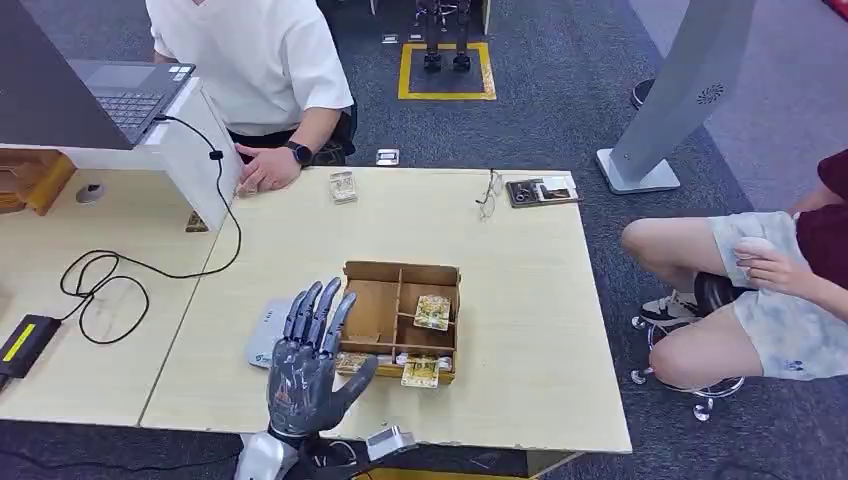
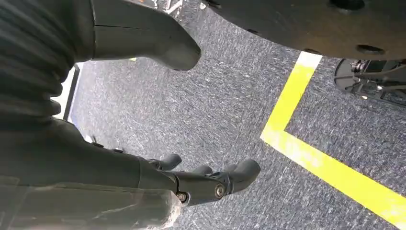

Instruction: Pass the card to the sensor for recognition and then transmit it.

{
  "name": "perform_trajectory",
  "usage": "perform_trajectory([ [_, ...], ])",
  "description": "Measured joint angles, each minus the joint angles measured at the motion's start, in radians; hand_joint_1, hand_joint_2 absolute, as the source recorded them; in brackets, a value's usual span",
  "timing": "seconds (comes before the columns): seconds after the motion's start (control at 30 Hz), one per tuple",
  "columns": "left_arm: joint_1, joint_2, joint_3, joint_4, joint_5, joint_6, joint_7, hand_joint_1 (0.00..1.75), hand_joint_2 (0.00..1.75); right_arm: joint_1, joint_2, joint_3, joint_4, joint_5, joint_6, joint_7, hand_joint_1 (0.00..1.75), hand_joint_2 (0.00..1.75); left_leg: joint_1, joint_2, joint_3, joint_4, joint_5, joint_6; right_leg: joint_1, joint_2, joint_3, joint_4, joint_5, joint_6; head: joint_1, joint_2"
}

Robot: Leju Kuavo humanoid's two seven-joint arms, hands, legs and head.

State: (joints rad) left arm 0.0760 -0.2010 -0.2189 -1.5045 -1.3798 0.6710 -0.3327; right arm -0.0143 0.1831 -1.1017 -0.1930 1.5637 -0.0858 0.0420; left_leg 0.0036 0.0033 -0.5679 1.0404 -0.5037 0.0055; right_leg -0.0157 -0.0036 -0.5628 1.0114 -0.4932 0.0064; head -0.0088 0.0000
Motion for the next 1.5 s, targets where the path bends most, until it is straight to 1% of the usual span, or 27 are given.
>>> perform_trajectory([
  [0.13,0.005,-0.005,0.014,0.000,-0.013,0.000,-0.005,0.00,1.75,0.000,0.000,0.000,0.000,0.000,0.000,-0.001,0.00,1.75,0.000,0.000,0.000,0.000,0.000,0.000,0.000,0.000,0.000,0.000,0.000,0.000,0.000,0.000],
  [0.5,0.007,-0.006,0.017,0.000,-0.020,0.000,-0.003,0.00,1.75,0.000,0.000,0.000,0.000,0.000,0.000,-0.002,0.00,1.75,0.000,0.000,0.000,0.000,0.000,0.000,0.000,0.000,0.000,0.000,0.000,0.000,0.000,0.000],
  [0.53,0.007,-0.006,0.017,0.000,-0.029,0.000,0.009,0.00,1.75,0.000,0.000,0.000,0.000,0.000,0.000,-0.002,0.00,1.75,0.000,0.000,0.000,0.000,0.000,0.000,0.000,0.000,0.000,0.000,0.000,0.000,0.000,0.000],
  [0.6,0.006,0.001,0.014,0.001,-0.053,0.000,0.060,0.00,1.75,0.000,0.000,0.000,0.000,0.000,0.002,-0.005,0.00,1.75,0.000,0.000,0.000,0.000,0.000,0.000,0.000,0.000,0.000,0.000,0.000,0.000,0.000,0.000],
  [0.63,0.002,0.011,0.003,0.003,-0.069,0.000,0.098,0.00,1.75,0.000,0.000,0.000,0.000,0.001,0.002,-0.007,0.00,1.75,0.000,0.000,0.000,0.000,0.000,0.000,0.000,0.000,0.000,0.000,0.000,0.000,0.000,0.000],
  [0.7,-0.002,0.035,-0.021,0.008,-0.076,0.000,0.148,0.00,1.75,-0.001,0.000,0.000,0.000,0.001,0.002,-0.008,0.00,1.75,0.000,0.000,0.000,0.000,0.000,0.000,0.000,0.000,0.000,0.000,0.000,0.000,0.000,0.000],
  [0.77,-0.005,0.048,-0.034,0.012,-0.072,0.000,0.161,0.00,1.75,-0.001,0.000,0.000,0.000,0.001,0.003,-0.008,0.00,1.75,0.000,0.000,0.000,0.000,0.000,0.000,0.000,0.000,0.000,0.000,0.000,0.000,0.000,0.000],
  [0.9,-0.009,0.069,-0.062,0.024,-0.050,0.000,0.159,0.00,1.75,-0.001,0.000,0.000,0.000,0.000,0.003,-0.008,0.00,1.75,0.000,0.000,0.000,0.000,0.000,0.000,0.000,0.000,0.000,0.000,0.000,0.000,0.000,0.000],
  [1.0,-0.014,0.088,-0.082,0.036,-0.027,0.000,0.131,0.00,1.75,-0.001,0.000,0.000,0.000,0.001,0.004,-0.009,0.00,1.75,0.000,0.000,0.000,0.000,0.000,0.000,0.000,0.000,0.000,0.000,0.000,0.000,0.000,0.000],
  [1.1,-0.023,0.121,-0.113,0.052,-0.011,0.000,0.117,0.00,1.75,-0.001,-0.001,0.000,0.000,0.001,0.006,-0.010,0.00,1.75,0.000,0.000,0.000,0.000,0.000,0.000,0.000,0.000,0.000,0.000,0.000,0.000,0.000,0.000],
  [1.17,-0.027,0.133,-0.126,0.058,-0.001,0.000,0.107,0.00,1.75,-0.001,-0.002,0.000,0.000,0.001,0.006,-0.010,0.00,1.75,0.000,0.000,0.000,0.000,0.000,0.000,0.000,0.000,0.000,0.000,0.000,0.000,0.000,0.000],
  [1.27,-0.034,0.145,-0.146,0.071,0.005,0.000,0.102,0.00,1.75,-0.001,-0.002,0.000,0.000,0.002,0.006,-0.010,0.00,1.75,0.000,0.000,0.000,0.000,0.000,0.000,0.000,0.000,0.000,0.000,0.000,0.000,0.000,0.000],
  [1.5,-0.071,0.155,-0.182,0.097,0.023,0.000,0.106,0.00,1.75,-0.001,-0.002,0.000,0.000,0.001,0.006,-0.009,0.00,1.75,0.000,0.000,0.000,0.000,0.000,0.000,0.000,0.000,0.000,0.000,0.000,0.000,0.000,0.000],
])
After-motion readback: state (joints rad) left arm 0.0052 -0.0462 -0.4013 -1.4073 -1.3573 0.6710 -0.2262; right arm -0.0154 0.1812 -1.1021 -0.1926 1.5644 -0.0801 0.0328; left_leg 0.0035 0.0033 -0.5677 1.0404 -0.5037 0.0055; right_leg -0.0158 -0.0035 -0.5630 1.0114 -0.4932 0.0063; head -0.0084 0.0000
